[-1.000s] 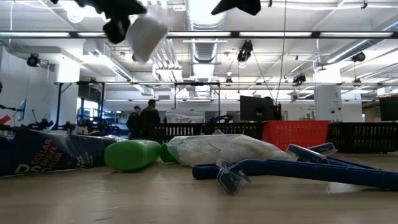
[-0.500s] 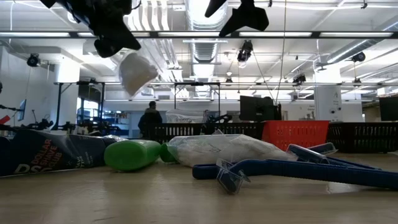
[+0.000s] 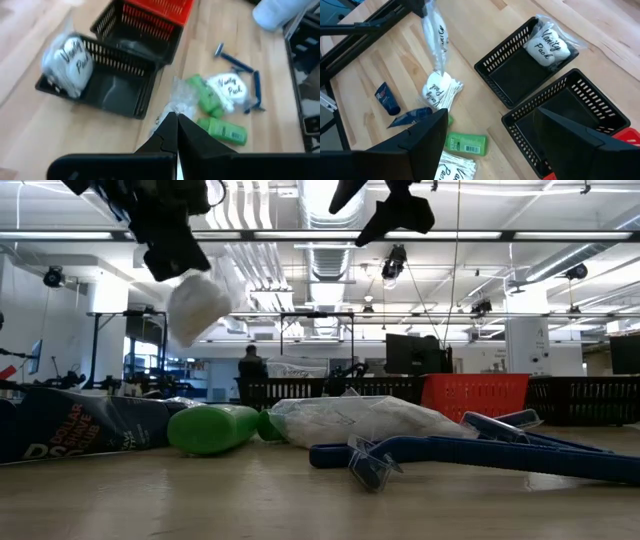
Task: Pick & Place Travel size toiletries
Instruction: Put the white cotton pack into the left black bin
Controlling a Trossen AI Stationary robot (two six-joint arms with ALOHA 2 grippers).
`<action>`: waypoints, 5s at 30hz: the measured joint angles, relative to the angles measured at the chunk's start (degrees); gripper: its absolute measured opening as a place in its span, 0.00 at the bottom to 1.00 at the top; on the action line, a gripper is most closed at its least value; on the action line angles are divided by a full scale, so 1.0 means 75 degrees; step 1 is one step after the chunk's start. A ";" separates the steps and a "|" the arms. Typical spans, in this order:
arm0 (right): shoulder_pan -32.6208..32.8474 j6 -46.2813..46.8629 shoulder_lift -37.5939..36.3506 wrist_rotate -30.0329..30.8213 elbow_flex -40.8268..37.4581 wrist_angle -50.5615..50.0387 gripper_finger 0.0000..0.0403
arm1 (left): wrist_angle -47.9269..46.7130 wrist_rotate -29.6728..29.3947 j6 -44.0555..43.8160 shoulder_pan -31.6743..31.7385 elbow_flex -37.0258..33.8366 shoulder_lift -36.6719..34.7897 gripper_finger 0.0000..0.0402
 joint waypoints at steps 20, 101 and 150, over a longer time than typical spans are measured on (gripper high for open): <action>-0.0006 0.0201 0.0000 0.0032 -0.0424 0.0040 0.63 | -0.1132 -0.2909 -0.0119 -0.0064 -0.0841 0.0711 0.00; -0.0105 0.0539 0.0000 0.0052 -0.0622 0.0049 0.84 | -0.0502 0.3437 0.1817 0.2532 -0.1366 0.4023 0.26; -0.0149 0.2081 -0.0933 0.3069 -0.0742 -0.0674 0.84 | 0.5525 -0.5366 -0.2134 -0.0316 -0.0867 0.2941 0.04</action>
